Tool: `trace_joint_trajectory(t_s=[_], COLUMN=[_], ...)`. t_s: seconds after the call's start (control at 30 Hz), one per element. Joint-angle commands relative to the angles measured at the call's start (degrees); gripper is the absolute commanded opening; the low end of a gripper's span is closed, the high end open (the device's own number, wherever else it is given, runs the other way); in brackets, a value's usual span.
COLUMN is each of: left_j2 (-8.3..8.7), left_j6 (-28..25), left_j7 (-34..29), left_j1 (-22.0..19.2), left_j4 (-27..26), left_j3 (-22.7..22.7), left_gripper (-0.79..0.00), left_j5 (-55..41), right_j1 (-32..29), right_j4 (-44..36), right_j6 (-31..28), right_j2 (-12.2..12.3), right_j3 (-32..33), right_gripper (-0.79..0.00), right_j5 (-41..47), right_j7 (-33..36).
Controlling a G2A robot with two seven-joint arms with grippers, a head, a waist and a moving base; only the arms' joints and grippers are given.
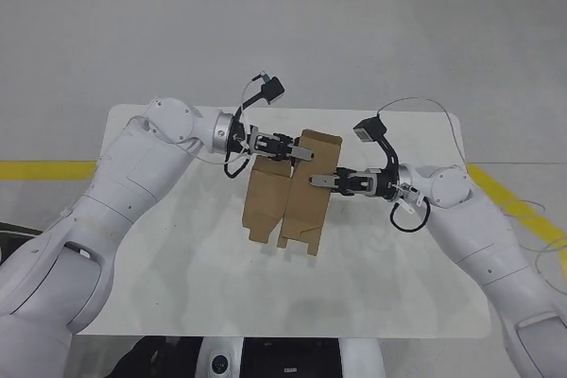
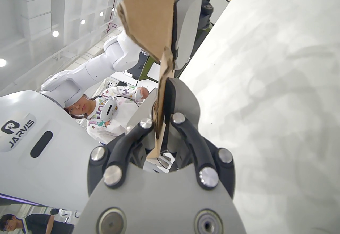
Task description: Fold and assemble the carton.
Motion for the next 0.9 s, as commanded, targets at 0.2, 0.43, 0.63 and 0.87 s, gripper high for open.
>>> trace_joint_trajectory(t_s=[0.2,0.43,0.63,0.87], left_j2=[0.80,1.66,2.83,4.10], left_j6=[-2.9,-6.4,-5.4,-2.3], left_j7=[2.9,6.9,8.3,13.5], left_j1=[-0.8,0.2,4.6,12.3], left_j4=[1.7,7.7,4.4,-5.4], left_j3=[-2.2,-5.5,-8.0,-9.8], left_gripper=[0.000,0.000,0.000,0.000], left_j5=[-0.7,0.6,0.8,3.8], right_j1=[0.7,1.3,1.3,-1.1], right_j4=[1.5,4.4,7.4,5.8], right_j6=[-1.0,-2.5,-3.9,-3.0], right_j2=[0.2,0.6,0.9,0.8], right_j3=[-1.0,0.3,2.8,4.7], right_gripper=[-0.785,-0.785,-0.785,-0.785], right_j5=[0.1,-1.2,-4.5,-7.6], right_j7=[-1.0,-2.6,-6.9,-15.1])
